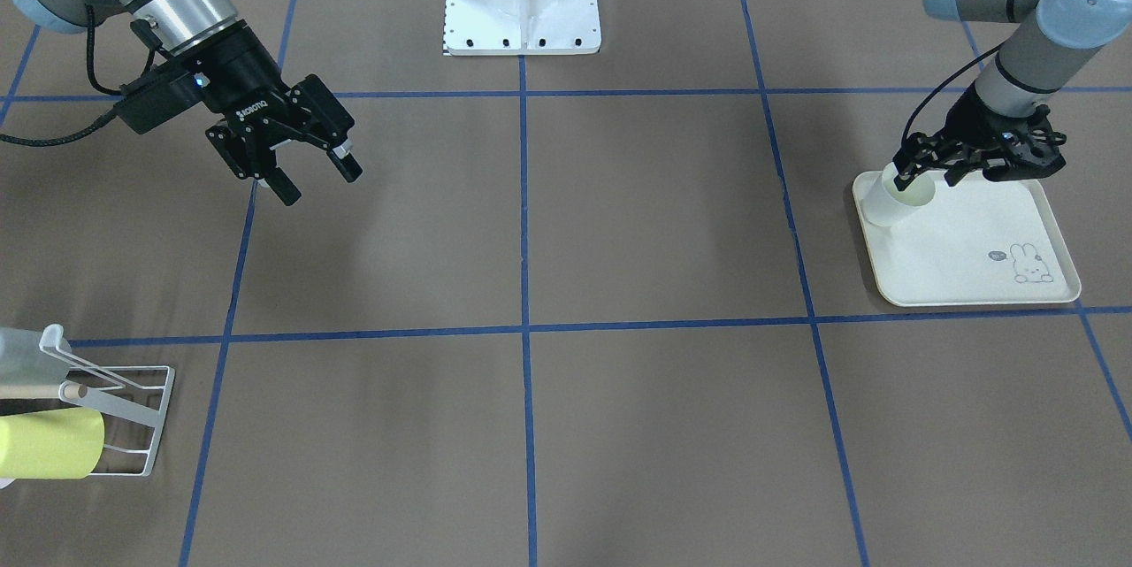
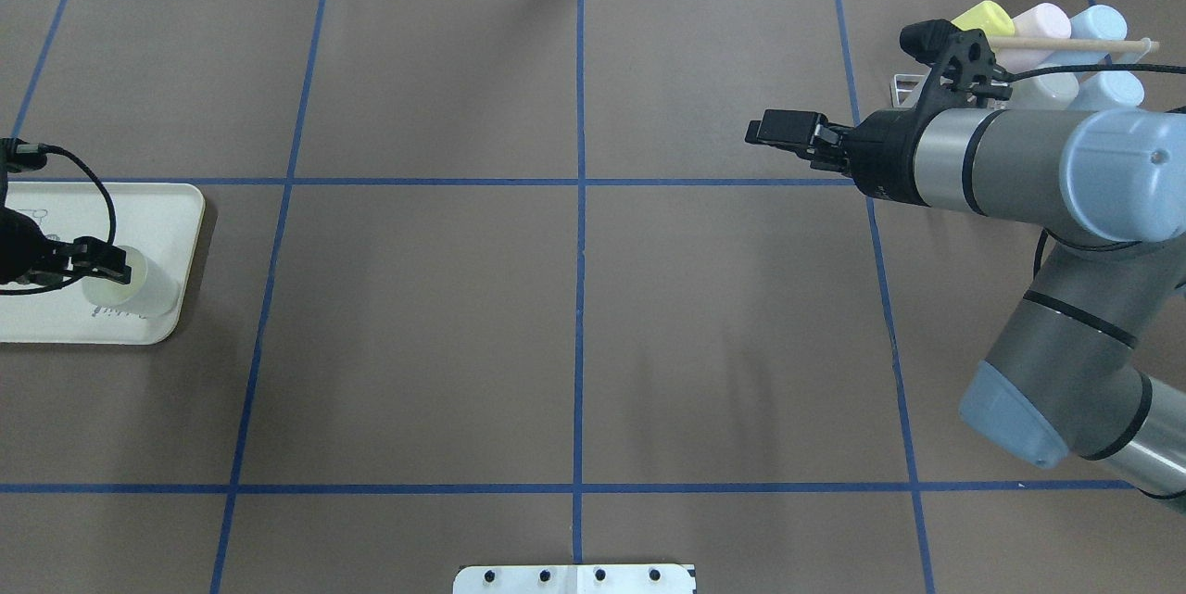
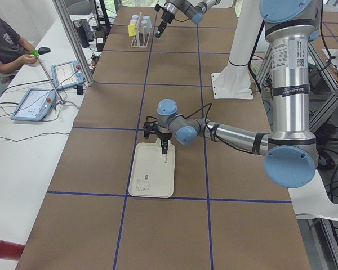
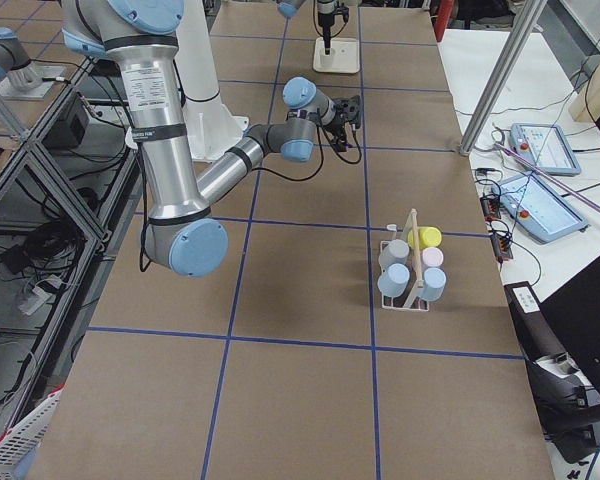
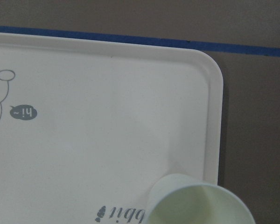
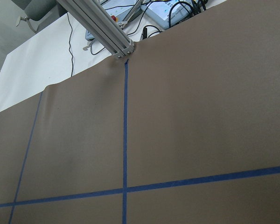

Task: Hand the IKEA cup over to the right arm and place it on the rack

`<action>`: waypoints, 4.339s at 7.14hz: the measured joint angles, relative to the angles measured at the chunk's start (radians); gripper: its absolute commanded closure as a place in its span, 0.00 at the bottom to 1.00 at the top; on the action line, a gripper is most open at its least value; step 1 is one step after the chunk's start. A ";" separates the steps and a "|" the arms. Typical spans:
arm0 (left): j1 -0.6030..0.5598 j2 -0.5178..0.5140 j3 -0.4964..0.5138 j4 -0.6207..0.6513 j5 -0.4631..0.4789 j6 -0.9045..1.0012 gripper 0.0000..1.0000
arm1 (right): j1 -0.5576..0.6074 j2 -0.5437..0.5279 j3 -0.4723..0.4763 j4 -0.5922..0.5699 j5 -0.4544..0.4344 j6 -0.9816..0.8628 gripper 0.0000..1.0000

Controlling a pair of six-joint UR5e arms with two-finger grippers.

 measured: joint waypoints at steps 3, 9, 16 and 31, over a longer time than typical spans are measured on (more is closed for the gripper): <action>0.002 0.001 0.000 0.001 -0.003 0.000 1.00 | -0.001 -0.001 -0.002 0.000 0.000 -0.001 0.00; -0.232 -0.036 -0.104 0.076 -0.213 -0.008 1.00 | 0.000 0.000 0.010 0.040 0.008 0.016 0.00; -0.193 -0.381 -0.020 -0.235 -0.180 -0.865 1.00 | -0.027 0.002 -0.076 0.440 0.004 0.398 0.00; 0.572 -0.591 0.128 -1.059 0.968 -1.561 1.00 | -0.121 0.176 -0.138 0.575 -0.134 0.682 0.00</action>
